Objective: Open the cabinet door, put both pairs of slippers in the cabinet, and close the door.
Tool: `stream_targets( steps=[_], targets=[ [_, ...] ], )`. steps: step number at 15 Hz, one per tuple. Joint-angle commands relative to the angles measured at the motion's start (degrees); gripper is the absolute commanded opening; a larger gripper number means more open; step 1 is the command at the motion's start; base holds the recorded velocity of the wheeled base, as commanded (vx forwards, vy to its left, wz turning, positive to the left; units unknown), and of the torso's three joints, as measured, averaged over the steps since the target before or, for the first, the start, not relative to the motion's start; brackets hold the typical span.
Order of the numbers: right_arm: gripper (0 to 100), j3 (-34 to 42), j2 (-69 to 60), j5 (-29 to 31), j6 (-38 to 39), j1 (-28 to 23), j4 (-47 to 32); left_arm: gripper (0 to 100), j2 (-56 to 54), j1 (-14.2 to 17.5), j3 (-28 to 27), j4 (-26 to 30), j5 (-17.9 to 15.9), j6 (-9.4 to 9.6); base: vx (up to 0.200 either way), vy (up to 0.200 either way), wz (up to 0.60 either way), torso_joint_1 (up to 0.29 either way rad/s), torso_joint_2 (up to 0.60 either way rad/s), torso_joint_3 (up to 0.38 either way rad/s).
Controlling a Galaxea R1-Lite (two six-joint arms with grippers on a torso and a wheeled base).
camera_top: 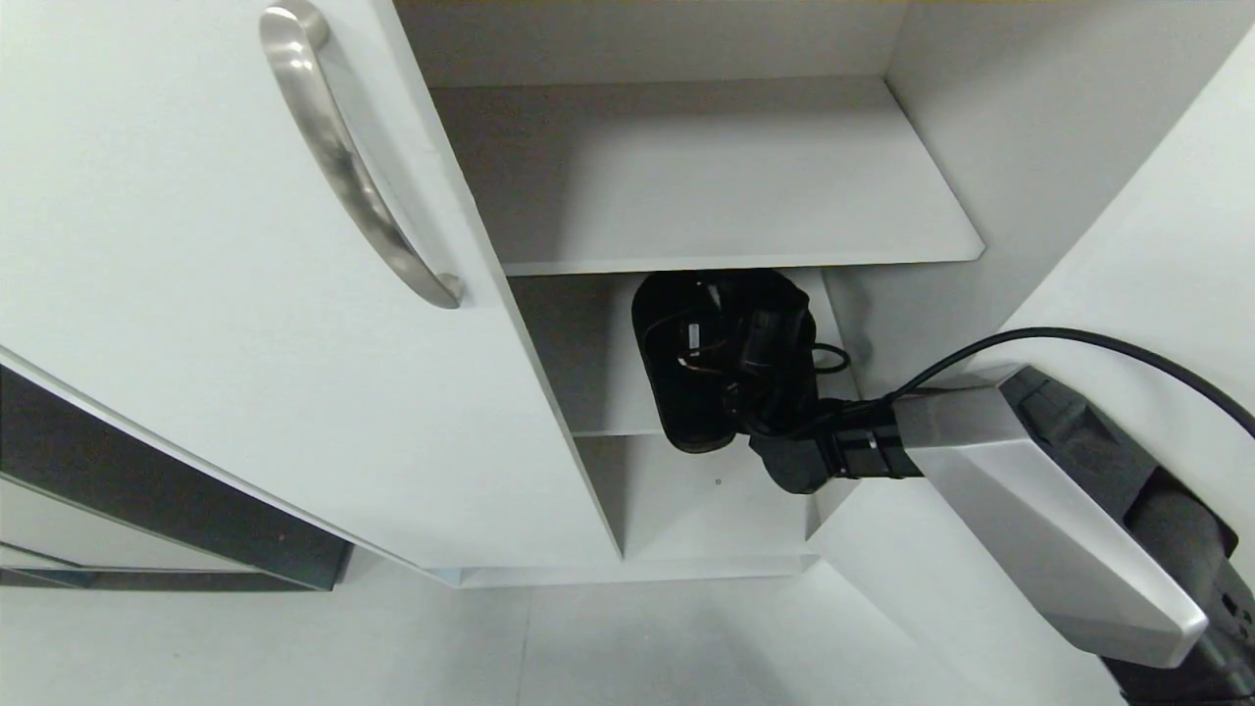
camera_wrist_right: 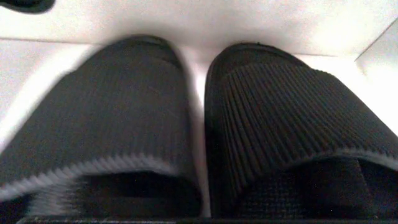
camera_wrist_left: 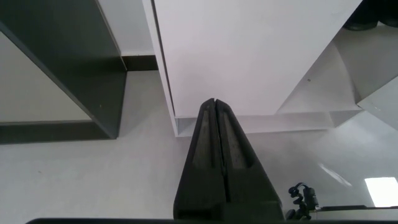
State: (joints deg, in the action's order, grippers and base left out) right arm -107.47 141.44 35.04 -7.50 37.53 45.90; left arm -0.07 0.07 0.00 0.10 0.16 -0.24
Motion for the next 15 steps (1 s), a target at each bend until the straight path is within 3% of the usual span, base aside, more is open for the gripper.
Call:
stream_targets(
  steps=[1, 4, 9, 13, 15],
  targets=[
    [100, 2.9, -1.7, 0.1, -0.1, 0.4, 0.2, 0, 0.1, 0.0, 0.0, 0.0, 0.0, -0.02, 0.000, 0.000, 0.00, 0.000, 0.00, 0.000],
    [100, 11.6, -6.5, 0.5, 0.0, 1.8, 3.2, 0, 0.1, 0.0, 0.0, 0.0, 0.0, -0.02, 0.000, 0.000, 0.00, 0.000, 0.00, 0.000],
    [100, 34.1, -17.9, 0.4, 0.1, 5.2, 12.0, 0, 0.1, 0.0, 0.0, 0.0, 0.0, 0.24, 0.000, 0.000, 0.00, 0.000, 0.00, 0.000],
    [100, 41.8, -20.4, 0.4, 0.3, 5.5, 18.7, 0, 0.1, 0.0, 0.0, 0.0, 0.0, 0.24, 0.000, 0.000, 0.00, 0.000, 0.00, 0.000],
    [100, 49.0, -22.5, 0.3, 0.4, 8.3, 22.5, 0, 0.1, 0.0, 0.0, 0.0, -0.1, 0.16, 0.000, 0.000, 0.00, 0.000, 0.00, 0.000]
  ],
)
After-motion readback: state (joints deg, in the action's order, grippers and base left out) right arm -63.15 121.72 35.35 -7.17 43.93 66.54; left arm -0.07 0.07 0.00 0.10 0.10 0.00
